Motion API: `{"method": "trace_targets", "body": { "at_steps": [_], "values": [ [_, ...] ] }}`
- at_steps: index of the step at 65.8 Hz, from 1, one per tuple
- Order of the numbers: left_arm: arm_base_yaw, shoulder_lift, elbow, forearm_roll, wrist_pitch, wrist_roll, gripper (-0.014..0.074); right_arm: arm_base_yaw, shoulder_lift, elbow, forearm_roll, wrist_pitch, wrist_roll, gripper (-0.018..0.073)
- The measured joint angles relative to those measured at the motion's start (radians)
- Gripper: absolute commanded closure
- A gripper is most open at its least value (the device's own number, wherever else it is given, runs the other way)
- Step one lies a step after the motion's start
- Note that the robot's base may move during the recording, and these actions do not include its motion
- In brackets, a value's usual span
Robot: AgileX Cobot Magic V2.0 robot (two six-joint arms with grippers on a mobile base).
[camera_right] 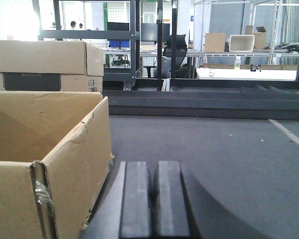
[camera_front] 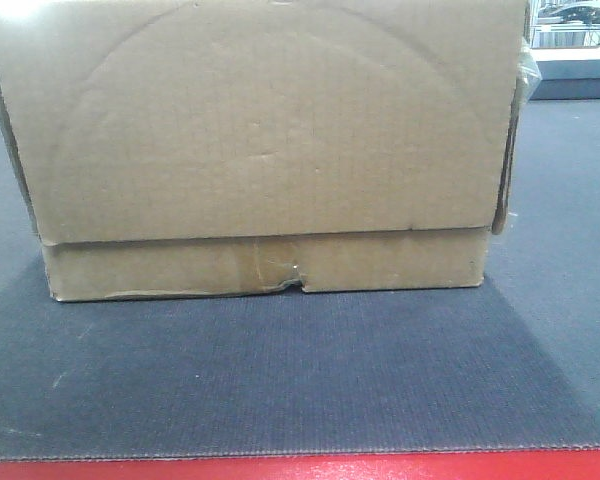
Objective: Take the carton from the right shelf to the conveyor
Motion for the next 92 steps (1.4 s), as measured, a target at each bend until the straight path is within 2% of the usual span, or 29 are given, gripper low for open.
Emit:
{"method": "trace_targets", "body": {
  "at_steps": [55,63,73,84,92],
  "values": [
    [0.0,0.0,0.002,0.0,-0.002,0.0,0.0594,-0.004,-0.002,0.01,-0.002,0.0,-0.01,0.0616],
    [0.0,0.0,0.002,0.0,-0.002,0.0,0.0594,-0.037,-0.004,0.057,0.061,-0.004,-0.078,0.0616],
    [0.0,0.0,0.002,0.0,-0.002,0.0,0.0594,-0.11,-0.03,0.165,0.133,-0.047,-0.103,0.0616],
    [0.0,0.0,0.002,0.0,-0.002,0.0,0.0594,-0.141,-0.124,0.311,0.148,-0.139,-0.107,0.0616],
    [0.0,0.0,0.002,0.0,-0.004,0.0,0.0594,-0.141,-0.163,0.356,0.148,-0.146,-0.108,0.0616]
  ]
}}
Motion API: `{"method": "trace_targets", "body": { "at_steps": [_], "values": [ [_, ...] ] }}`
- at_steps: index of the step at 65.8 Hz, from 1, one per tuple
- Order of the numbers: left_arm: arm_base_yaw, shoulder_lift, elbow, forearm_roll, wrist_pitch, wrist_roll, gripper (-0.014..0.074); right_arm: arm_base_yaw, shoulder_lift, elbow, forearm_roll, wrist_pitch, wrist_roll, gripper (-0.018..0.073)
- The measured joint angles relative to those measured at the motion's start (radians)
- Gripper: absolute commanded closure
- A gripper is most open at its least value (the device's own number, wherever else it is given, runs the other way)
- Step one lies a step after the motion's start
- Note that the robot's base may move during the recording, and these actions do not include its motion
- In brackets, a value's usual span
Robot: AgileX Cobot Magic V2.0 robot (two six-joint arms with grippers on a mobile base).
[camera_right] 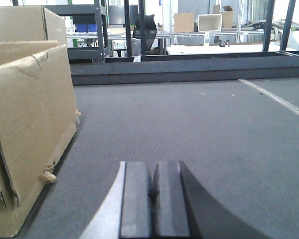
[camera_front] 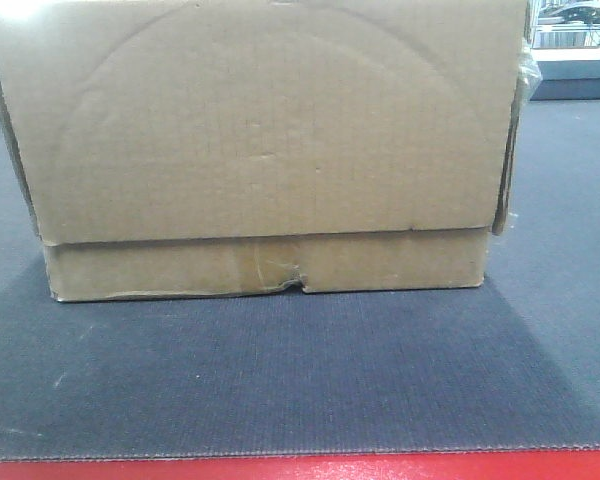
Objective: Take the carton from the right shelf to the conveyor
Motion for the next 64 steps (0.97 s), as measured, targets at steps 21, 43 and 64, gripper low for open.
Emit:
{"method": "trace_targets", "body": {
  "at_steps": [21,43,64],
  "values": [
    [0.0,0.0,0.0,-0.002,-0.002,0.0,0.0594,0.0,-0.006,0.003,0.0,0.004,-0.003,0.0616],
    [0.0,0.0,0.0,-0.002,-0.002,0.002,0.0594,0.0,-0.006,0.003,0.0,0.004,-0.003,0.0616],
    [0.0,0.0,0.0,-0.002,-0.003,0.002,0.0594,0.0,-0.006,0.003,0.0,0.004,-0.003,0.0616]
  ]
}}
